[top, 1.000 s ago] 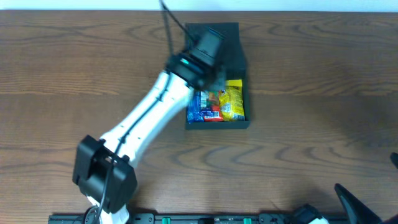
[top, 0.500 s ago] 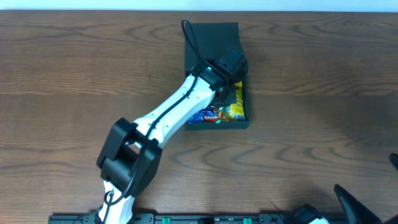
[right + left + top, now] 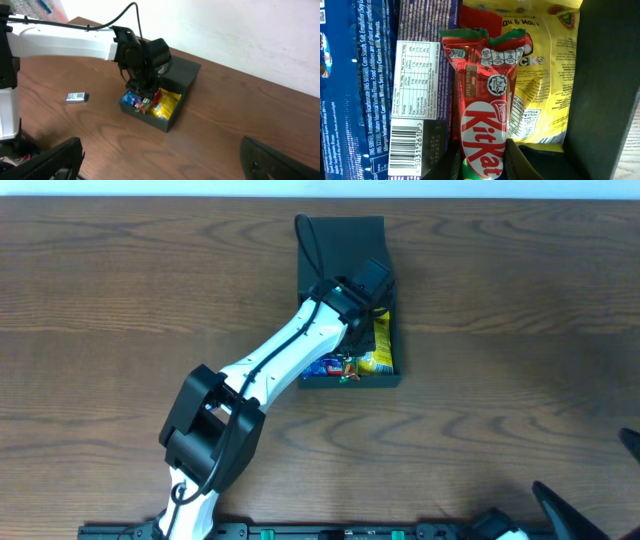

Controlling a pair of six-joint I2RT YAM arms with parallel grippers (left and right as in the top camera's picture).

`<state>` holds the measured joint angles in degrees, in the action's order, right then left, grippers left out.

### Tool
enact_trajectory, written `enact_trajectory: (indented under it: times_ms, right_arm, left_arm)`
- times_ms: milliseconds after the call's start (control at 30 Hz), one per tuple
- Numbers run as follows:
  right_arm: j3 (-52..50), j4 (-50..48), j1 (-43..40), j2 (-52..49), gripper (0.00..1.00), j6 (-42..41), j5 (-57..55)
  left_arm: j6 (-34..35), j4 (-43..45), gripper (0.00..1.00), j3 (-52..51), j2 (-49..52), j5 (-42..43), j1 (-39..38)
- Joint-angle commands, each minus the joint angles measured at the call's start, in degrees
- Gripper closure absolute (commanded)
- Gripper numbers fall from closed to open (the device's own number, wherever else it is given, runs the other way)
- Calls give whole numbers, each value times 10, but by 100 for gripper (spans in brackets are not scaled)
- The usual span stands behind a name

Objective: Pack container
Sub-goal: 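Press the KitKat down into the box's middle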

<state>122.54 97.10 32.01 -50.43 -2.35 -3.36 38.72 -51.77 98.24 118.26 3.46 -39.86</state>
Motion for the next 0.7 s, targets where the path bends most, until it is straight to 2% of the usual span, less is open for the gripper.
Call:
enact_trajectory:
  times_ms: [0, 267, 600, 633, 667]
  right_arm:
    - [0, 2, 2, 2, 1, -6, 4]
    - [0, 2, 2, 2, 1, -5, 4]
    - [0, 2, 2, 2, 1, -5, 4]
    - [0, 2, 2, 2, 1, -5, 4]
    - [0, 2, 2, 2, 1, -5, 4]
  left_arm:
    - [-15, 2, 94, 10, 16, -37, 8]
    - [-15, 31, 94, 10, 16, -40, 25]
    - [-41, 22, 94, 10, 17, -38, 27]
    - [-41, 22, 89, 10, 17, -38, 27]
    - [-45, 23, 77, 10, 17, -38, 27]
